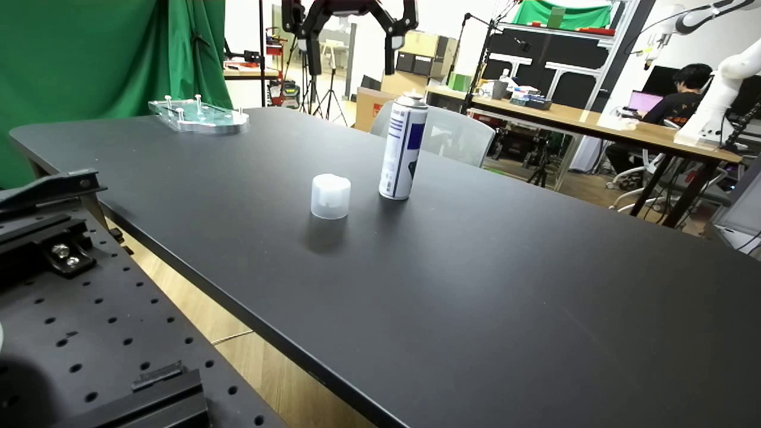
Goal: Put the lid on the spray bottle.
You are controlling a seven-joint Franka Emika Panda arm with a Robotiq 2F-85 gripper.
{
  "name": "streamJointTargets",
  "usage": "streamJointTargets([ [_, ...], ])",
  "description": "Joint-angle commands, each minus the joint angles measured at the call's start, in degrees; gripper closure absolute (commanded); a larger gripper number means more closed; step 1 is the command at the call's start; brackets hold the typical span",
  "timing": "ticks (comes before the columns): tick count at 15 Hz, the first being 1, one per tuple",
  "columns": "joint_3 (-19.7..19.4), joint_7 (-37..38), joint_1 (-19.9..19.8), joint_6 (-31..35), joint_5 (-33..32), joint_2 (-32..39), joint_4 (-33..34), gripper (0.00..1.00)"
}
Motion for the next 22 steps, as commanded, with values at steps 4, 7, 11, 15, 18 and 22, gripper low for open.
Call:
streamJointTargets([
  [4,-1.1,-1.5,2.2,-0.1,2.5,4.2,1.4,0.00],
  [7,-1.3,-3.1,2.6,2.0,3.8,10.3,2.9,0.00],
  [11,-1.3,-2.8,2.0,5.0,3.2,18.3,5.8,0.00],
  [15,-0.9,-2.9,2.0,6.9,4.6,25.4,9.7,0.00],
  [18,-0.8,-1.8,2.2,7.9,3.7,29.3,12.2,0.00],
  [22,-0.7,-1.9,2.3,7.9,3.6,32.9,14.8,0.00],
])
